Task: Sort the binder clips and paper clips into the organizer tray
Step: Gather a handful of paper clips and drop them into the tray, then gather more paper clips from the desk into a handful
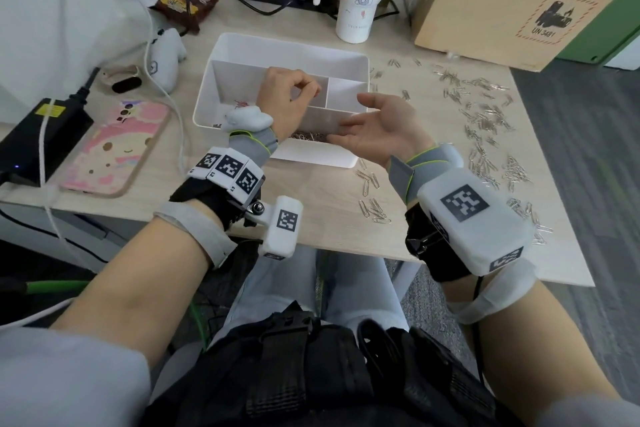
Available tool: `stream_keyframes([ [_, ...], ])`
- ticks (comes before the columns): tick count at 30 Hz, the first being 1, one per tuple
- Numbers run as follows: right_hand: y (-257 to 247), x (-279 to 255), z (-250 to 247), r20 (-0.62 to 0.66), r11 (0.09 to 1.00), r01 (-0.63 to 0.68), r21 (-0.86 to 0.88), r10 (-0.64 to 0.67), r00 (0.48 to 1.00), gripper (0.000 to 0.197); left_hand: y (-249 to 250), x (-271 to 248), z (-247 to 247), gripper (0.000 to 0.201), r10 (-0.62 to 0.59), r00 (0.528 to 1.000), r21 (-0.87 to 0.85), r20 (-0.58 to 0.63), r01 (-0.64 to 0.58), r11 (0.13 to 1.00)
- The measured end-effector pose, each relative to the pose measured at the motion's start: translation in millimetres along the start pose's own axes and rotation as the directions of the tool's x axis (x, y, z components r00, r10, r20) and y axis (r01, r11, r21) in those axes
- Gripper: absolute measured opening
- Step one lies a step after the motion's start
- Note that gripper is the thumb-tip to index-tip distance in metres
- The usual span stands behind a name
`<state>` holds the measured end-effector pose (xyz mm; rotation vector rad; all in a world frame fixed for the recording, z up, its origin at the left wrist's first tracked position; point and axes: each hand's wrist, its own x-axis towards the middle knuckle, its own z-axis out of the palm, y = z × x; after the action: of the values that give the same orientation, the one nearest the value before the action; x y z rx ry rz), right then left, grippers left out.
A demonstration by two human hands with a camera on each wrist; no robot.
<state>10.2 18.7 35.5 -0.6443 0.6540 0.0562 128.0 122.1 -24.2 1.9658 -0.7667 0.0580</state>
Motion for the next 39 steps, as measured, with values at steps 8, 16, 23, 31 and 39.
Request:
stream_keyframes([
  [8,6.7,-8.1,-30.4,0.04,0.993,0.117,-0.019,-0.116,0.992,0.033,19.2,-6.7,3.2,0.025,-0.01,1.0,0.04,-0.023,0.011,0.999],
  [16,7.6,-25.2,-86.2,-0.196,0.942,0.316,-0.117,-0.334,0.922,0.022,63.5,-31.6,23.7,0.019,0.119,0.978,-0.18,0.171,-0.088,0.98],
  [23,10.2,-46.8,-136.3,-0.42,0.801,0.497,-0.332,-0.598,0.683,0.015,70.2,-64.6,51.9,0.052,0.021,0.762,0.032,0.647,-0.055,0.998],
  [31,21.0,-91.9,-166.9,-0.4,0.487,0.273,-0.83,-0.86,0.317,0.018,55.7,-99.1,92.5,0.09,-0.242,0.711,0.515,0.661,-0.193,0.835],
  [39,21.5,-94.8,-208.0,-0.433,0.396,-0.175,-0.901,-0.824,0.365,0.049,58.7,-108.4,113.7,0.076,-0.271,0.734,0.603,0.623,-0.23,0.764],
])
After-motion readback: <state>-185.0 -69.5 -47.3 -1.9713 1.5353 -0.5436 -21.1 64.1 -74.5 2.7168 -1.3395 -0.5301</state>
